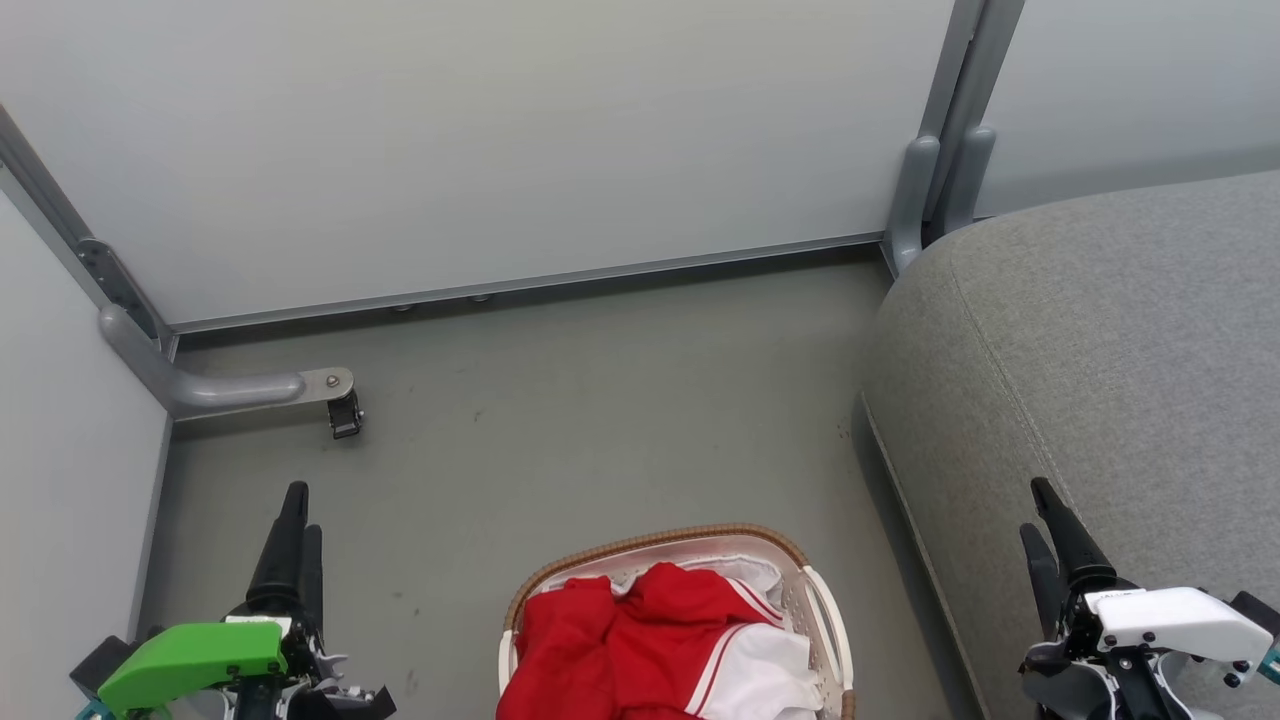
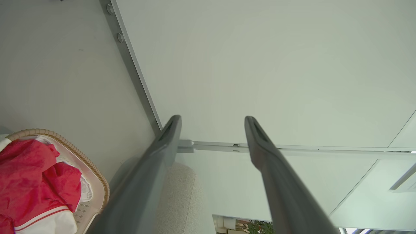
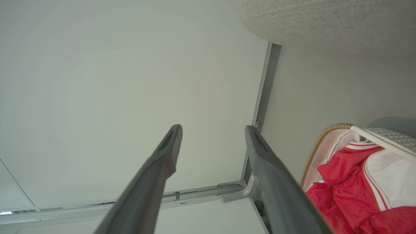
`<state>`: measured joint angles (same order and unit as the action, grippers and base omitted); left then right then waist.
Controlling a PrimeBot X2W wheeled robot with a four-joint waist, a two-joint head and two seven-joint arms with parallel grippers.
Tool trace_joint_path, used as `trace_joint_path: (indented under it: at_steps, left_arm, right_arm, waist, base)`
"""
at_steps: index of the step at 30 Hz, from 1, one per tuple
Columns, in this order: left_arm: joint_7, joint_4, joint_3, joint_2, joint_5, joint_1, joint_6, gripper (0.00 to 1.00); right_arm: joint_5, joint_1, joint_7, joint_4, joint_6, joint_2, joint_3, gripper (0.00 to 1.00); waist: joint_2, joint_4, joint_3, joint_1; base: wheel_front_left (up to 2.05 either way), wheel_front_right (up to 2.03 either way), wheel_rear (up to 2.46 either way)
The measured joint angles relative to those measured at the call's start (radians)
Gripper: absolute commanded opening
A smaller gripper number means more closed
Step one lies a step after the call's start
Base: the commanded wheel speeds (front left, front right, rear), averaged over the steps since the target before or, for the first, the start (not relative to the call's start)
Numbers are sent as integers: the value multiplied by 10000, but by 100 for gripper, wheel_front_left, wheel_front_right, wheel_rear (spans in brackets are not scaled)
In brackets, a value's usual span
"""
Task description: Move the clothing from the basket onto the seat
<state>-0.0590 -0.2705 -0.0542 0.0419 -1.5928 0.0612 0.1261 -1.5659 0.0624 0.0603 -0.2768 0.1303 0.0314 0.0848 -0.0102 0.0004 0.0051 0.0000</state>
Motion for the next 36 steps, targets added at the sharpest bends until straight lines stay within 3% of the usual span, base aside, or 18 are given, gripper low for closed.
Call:
trace_joint_path:
  at_steps: [9,36]
  left_arm:
    - [399,343,263,2,989,-47,0,100]
    - [1398,997,802,8,6372,-331,-123,100]
  right_arm:
    - [1198,-88,-389,115,0,10,161,100]
    - [6732,-257,-1379,1037,2,73,-247,100]
  waist:
    - [0,22,19,0]
    - [0,115,87,0]
  base:
    - [0,0,0]
    - [0,0,0]
